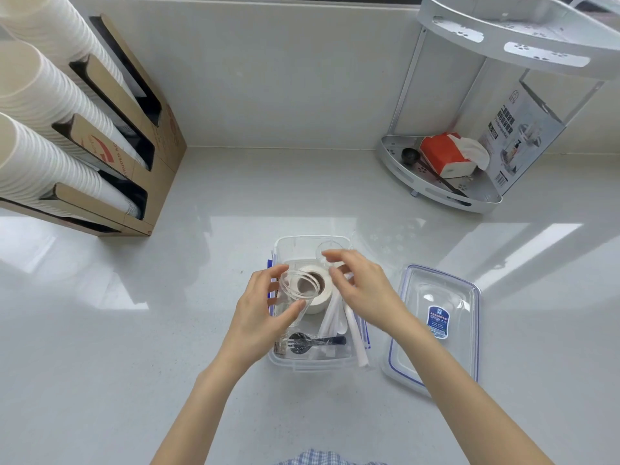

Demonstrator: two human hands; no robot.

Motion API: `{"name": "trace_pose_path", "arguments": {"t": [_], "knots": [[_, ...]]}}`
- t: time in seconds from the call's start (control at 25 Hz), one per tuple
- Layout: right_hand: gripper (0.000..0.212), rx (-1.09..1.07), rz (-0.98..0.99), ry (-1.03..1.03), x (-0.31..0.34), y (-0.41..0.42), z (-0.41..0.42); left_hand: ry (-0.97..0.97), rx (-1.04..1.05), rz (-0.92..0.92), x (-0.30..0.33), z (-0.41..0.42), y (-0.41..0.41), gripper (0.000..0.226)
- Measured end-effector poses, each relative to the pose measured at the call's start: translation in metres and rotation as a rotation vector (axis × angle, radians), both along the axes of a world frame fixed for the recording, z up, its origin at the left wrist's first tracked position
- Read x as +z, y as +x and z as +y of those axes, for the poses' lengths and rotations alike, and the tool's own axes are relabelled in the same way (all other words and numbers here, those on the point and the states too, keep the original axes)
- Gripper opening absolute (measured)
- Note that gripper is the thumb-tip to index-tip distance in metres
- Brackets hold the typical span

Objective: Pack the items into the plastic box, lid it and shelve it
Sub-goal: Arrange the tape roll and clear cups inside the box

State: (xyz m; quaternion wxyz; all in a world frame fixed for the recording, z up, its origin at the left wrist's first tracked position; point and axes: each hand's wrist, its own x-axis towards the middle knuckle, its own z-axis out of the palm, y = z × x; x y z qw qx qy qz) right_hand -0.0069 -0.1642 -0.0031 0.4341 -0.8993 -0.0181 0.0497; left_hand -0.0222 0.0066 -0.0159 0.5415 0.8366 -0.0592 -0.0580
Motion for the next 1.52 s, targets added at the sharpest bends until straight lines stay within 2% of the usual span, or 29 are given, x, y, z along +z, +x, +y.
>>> {"name": "trace_pose_path", "arguments": {"t": [0.08, 0.2, 0.28, 0.44, 0.64, 0.84, 1.0, 1.28, 1.4, 1.52], "knots": [[0.035, -0.09, 0.004, -0.189, -0.003, 0.015, 0.001, -0.001, 0.0, 0.003, -0.001, 0.0, 0.0, 0.046], [0.04, -0.035, 0.135, -0.43, -0.01, 0.03, 0.009, 0.002, 0.0, 0.006, -0.003, 0.001, 0.001, 0.045], [0.038, -0.015, 0.188, -0.517, -0.015, 0.034, 0.014, 0.014, 0.004, 0.003, -0.006, 0.002, 0.001, 0.046], [0.032, -0.034, 0.163, -0.622, -0.023, 0.039, 0.02, 0.033, 0.017, 0.006, -0.007, 0.005, 0.003, 0.049], [0.03, -0.092, 0.021, -0.464, -0.017, 0.035, 0.01, 0.025, 0.007, 0.013, -0.006, 0.004, 0.003, 0.047], [0.017, -0.148, -0.217, -0.086, 0.004, 0.021, 0.001, 0.035, 0.013, 0.014, -0.004, -0.002, 0.003, 0.048], [0.018, -0.079, -0.242, 0.106, 0.023, 0.001, 0.001, 0.026, 0.004, 0.011, -0.003, -0.002, 0.002, 0.043], [0.022, 0.12, -0.146, 0.044, 0.008, -0.023, 0.013, -0.03, -0.002, 0.032, -0.004, -0.008, -0.003, 0.04], [0.025, 0.163, -0.115, 0.008, -0.003, -0.029, 0.016, -0.02, -0.002, 0.008, -0.006, -0.009, -0.004, 0.053], [0.026, 0.175, -0.08, -0.003, -0.007, -0.03, 0.015, 0.018, -0.04, -0.016, -0.008, -0.009, -0.004, 0.054]]}}
